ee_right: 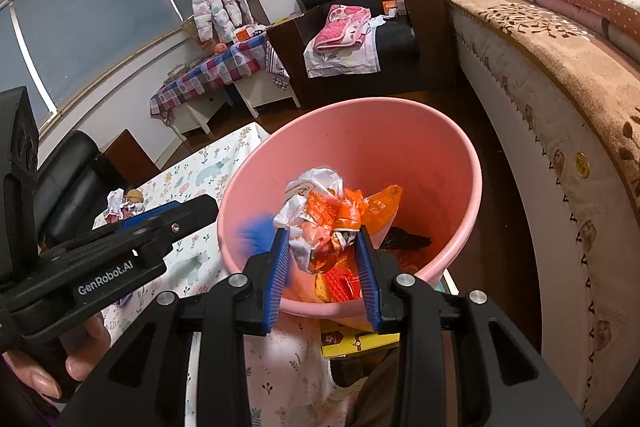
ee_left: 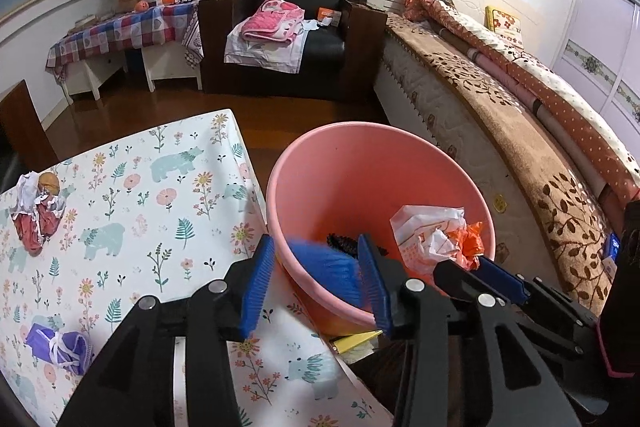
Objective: Collect trash
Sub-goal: 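Carry both items over the pink bucket and open both grippers to drop them, then move both grippers back over the table toward the remaining items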
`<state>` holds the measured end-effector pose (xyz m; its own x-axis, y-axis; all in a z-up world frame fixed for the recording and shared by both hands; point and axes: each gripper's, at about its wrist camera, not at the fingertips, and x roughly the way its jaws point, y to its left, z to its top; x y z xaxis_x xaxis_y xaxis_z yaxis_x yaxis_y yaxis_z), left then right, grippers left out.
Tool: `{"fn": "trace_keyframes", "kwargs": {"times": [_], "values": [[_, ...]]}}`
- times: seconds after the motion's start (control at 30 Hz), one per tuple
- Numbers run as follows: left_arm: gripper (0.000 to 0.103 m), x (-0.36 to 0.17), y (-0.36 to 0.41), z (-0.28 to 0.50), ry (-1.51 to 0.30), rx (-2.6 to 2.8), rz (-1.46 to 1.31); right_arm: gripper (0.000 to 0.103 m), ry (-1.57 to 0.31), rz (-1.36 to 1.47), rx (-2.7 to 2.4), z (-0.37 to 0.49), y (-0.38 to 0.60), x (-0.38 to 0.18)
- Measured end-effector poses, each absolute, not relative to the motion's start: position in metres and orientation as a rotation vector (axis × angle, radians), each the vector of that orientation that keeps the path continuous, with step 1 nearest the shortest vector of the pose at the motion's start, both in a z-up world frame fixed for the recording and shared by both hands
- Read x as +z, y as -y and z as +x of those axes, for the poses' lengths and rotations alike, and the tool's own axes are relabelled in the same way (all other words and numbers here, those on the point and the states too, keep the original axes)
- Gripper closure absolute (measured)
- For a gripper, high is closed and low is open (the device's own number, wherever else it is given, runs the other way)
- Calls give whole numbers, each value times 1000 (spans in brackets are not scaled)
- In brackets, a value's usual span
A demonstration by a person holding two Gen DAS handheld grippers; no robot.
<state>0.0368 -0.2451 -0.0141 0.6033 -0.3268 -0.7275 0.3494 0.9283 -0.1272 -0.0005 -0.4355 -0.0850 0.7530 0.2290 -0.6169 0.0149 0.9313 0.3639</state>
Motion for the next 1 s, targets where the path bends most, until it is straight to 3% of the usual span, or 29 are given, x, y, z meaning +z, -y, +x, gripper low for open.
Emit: {"fn": "trace_keyframes", "kwargs": {"times": [0.3, 1.0], "values": [[59, -16, 239, 33, -846, -385, 14, 60, -732, 414, 138, 2, 438, -89], [59, -9, 210, 18, -831, -351, -12, 60, -695, 332, 164, -9, 410, -74]]}}
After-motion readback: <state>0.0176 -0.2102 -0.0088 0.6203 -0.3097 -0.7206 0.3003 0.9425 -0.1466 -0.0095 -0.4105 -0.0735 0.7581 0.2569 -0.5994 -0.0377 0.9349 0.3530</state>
